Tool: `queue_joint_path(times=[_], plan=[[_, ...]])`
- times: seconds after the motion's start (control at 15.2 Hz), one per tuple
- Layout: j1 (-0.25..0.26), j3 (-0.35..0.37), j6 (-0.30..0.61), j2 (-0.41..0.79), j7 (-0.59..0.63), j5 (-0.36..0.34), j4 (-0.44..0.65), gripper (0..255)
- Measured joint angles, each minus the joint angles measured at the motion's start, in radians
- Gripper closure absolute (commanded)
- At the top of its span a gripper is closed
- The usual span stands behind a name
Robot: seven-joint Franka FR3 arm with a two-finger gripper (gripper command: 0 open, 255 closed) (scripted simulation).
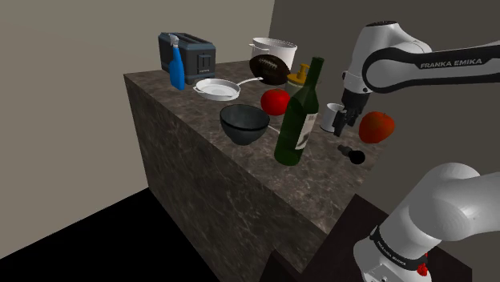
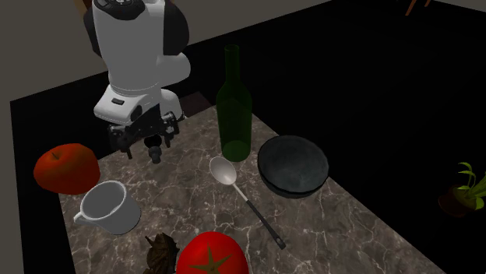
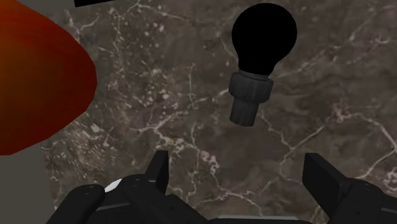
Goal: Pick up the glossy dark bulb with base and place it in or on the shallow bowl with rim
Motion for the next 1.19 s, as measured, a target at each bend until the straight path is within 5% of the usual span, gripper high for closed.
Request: queue_joint_path(times=[0.33,0.4,0.99,1.06,1.19], plan=[[-0.001,-0.001,0.003,0.000,0.000,-0.001,-0.003,0],[-0.001,-0.001,0.003,0.000,0.000,-0.001,-0.003,255],[-0.001,-0.001,0.003,0.000,0.000,-0.001,-0.003,255],[-0.001,-0.001,0.003,0.000,0.000,-0.001,-0.003,0],[-0.007,0.000,0.011,-0.029,0.012,0.000,-0.027,0]])
